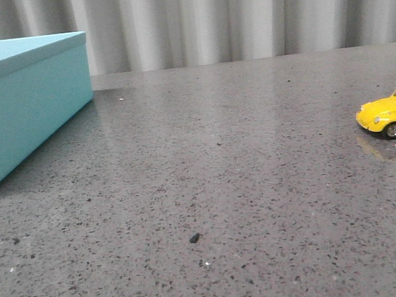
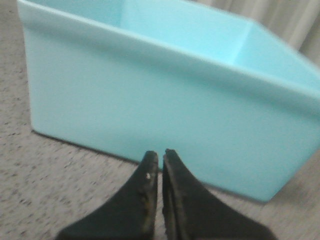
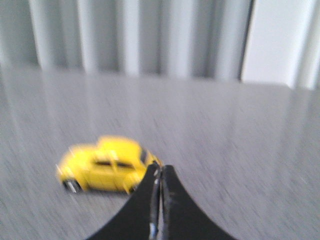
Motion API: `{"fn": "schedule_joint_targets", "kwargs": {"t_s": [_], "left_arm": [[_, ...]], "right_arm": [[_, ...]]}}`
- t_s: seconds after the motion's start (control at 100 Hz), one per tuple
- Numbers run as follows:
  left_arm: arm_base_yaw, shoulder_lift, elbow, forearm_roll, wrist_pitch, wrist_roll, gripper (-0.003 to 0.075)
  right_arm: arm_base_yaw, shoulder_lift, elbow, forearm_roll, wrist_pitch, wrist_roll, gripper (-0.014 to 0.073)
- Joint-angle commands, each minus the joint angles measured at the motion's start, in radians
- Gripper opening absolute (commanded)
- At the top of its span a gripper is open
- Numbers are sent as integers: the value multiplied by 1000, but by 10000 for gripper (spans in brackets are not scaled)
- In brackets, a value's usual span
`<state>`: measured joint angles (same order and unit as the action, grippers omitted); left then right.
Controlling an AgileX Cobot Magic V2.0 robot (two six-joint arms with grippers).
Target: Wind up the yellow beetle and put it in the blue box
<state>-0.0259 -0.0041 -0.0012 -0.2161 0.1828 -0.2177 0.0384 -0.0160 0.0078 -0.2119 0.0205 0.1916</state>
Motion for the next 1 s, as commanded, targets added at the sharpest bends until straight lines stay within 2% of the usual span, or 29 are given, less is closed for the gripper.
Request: {"fn": "schedule_joint_targets", "kwargs": {"t_s": [0.0,0.12,0.28,0.43,0.57,0.7,0.77,0.92,0.99], "left_arm": [[2,-32,27,-180,-183,-8,-21],[2,-32,27,-324,-257,-8,-21],[2,-32,27,-373,-333,-8,-21],[2,-32,27,-376,-348,-8,-21],[2,-31,20,-482,-339,-8,-21],[2,-27,-12,-463,-252,-6,-21],[2,-14,-52,-400,-162,1,-21],[2,45,-188,-138,48,49,-21],[-7,78,-233,-118,82,107,-21]], "right_arm": [[-6,-16,26,150,-161,-1,-54],[-6,-16,26,334,-164,-1,-54],[-6,-16,20,417,-182,-1,-54],[-6,-16,-13,493,-213,-1,-54],[-6,-14,-57,493,-177,-1,-54],[-6,15,-120,491,-69,-3,-53],[-6,59,-170,465,11,-11,-53],[-6,209,-352,306,232,-14,-53],[-6,295,-457,212,363,-14,-53]]}}
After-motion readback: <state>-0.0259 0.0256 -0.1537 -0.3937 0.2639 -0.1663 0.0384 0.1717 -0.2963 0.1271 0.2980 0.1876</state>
